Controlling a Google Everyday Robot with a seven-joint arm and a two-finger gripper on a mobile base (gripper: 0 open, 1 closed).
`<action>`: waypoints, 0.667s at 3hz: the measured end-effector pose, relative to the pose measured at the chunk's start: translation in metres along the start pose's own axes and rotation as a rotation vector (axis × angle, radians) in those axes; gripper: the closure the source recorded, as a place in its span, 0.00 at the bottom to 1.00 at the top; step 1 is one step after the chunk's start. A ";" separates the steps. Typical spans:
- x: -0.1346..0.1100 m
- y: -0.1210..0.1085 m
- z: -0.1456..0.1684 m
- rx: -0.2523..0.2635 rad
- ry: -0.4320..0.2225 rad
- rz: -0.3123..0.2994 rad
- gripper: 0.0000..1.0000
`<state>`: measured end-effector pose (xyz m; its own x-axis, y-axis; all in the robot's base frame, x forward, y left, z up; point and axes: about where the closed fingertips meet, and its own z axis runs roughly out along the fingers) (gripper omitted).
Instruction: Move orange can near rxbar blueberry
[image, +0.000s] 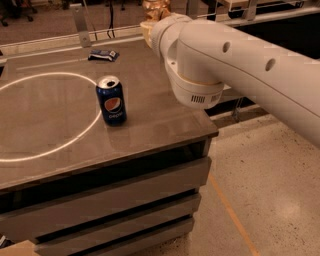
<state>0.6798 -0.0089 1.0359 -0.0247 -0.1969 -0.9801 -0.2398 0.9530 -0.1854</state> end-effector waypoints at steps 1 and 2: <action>0.018 -0.017 0.031 -0.024 0.028 0.039 1.00; 0.041 -0.009 0.064 -0.118 0.053 0.082 1.00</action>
Offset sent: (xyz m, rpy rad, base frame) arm 0.1087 0.0134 -0.0651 0.1298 0.1803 0.2642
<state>0.7431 -0.0108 0.9930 -0.0995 -0.1342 -0.9860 -0.3476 0.9331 -0.0919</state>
